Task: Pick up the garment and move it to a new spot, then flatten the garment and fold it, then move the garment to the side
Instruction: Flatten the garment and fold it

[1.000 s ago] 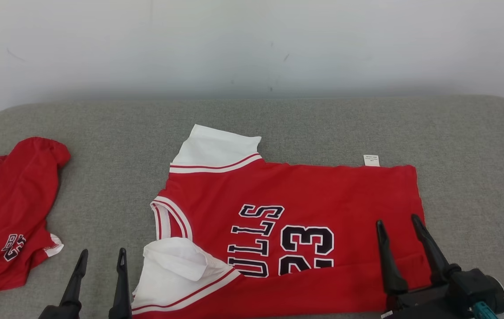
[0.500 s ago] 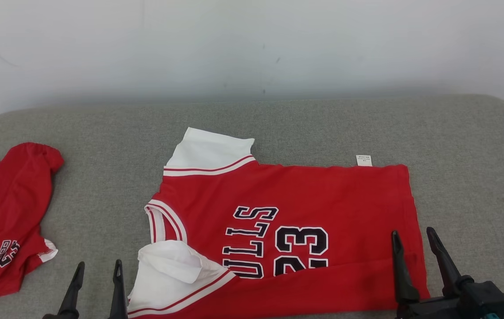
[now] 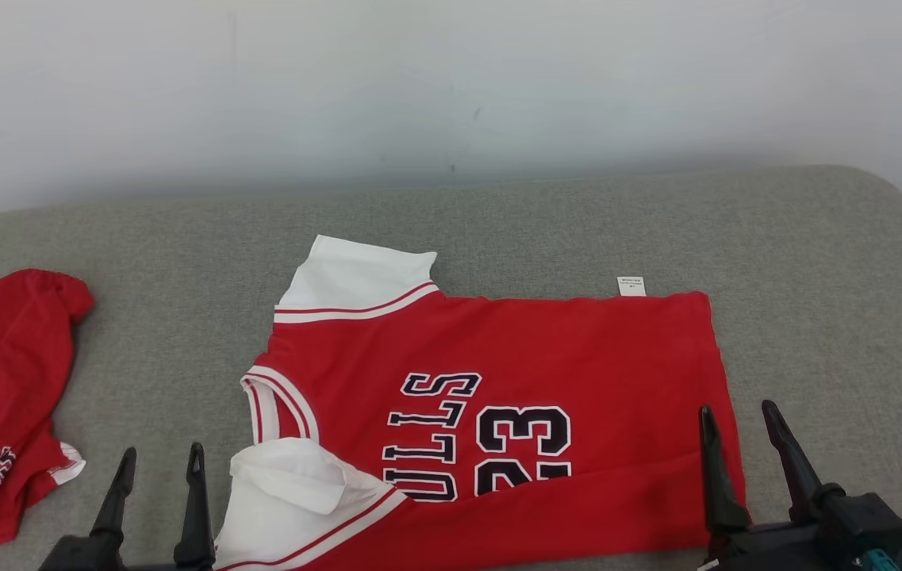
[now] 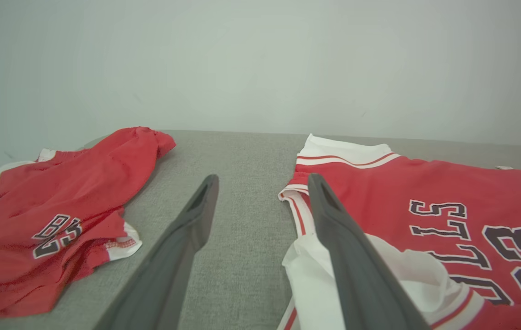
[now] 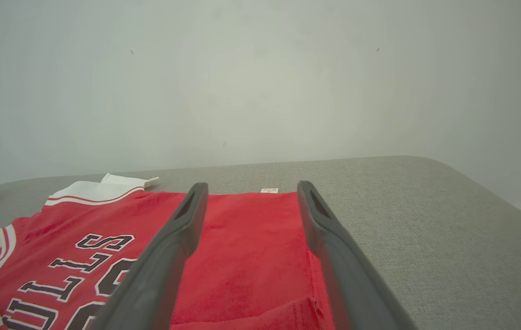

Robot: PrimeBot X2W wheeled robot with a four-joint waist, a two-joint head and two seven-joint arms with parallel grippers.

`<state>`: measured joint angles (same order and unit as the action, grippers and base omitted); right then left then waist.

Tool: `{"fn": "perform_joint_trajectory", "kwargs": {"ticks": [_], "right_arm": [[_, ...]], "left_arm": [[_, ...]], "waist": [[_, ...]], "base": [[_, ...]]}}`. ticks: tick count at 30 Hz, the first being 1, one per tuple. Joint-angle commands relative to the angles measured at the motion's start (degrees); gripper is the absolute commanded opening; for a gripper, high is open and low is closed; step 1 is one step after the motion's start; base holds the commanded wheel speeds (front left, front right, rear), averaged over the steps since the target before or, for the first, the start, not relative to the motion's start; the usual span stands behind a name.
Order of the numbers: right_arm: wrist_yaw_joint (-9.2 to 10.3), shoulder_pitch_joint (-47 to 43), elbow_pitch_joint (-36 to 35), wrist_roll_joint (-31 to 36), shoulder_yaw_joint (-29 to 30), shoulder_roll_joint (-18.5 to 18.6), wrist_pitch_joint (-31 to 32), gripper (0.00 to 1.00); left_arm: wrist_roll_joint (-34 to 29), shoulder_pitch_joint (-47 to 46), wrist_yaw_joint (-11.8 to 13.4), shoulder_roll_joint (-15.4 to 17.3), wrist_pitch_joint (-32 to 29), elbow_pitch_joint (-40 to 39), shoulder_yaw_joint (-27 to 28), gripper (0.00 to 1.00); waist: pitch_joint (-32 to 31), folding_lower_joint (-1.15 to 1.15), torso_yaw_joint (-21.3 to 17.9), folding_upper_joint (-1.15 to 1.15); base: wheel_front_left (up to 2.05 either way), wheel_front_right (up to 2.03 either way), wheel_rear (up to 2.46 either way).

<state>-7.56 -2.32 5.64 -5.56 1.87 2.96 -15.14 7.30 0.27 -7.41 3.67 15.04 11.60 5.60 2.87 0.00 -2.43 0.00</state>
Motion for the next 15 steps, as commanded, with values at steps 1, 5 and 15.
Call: {"fn": "perform_joint_trajectory", "kwargs": {"ticks": [1,5,15], "right_arm": [[0.10,1.4,0.3,-0.2,-0.1,-0.1,0.0,1.00],[0.10,3.7,0.0,-0.7,0.4,-0.1,0.0,1.00],[0.10,13.3,2.3,-1.5,-1.7,-0.1,0.0,1.00]], "left_arm": [[1.0,-2.4,-0.1,1.6,0.1,0.8,-0.9,1.00],[2.6,-5.9,0.0,3.7,0.1,2.3,-2.8,1.00],[12.8,-23.5,0.0,16.1,-0.2,10.7,-12.1,1.00]], "waist": [[0.6,0.00,-1.3,0.00],[1.5,0.00,-2.9,0.00],[8.0,0.00,-10.1,0.00]], "base": [[0.00,0.00,0.00],[0.00,0.00,0.00],[0.00,0.00,0.00]]}}
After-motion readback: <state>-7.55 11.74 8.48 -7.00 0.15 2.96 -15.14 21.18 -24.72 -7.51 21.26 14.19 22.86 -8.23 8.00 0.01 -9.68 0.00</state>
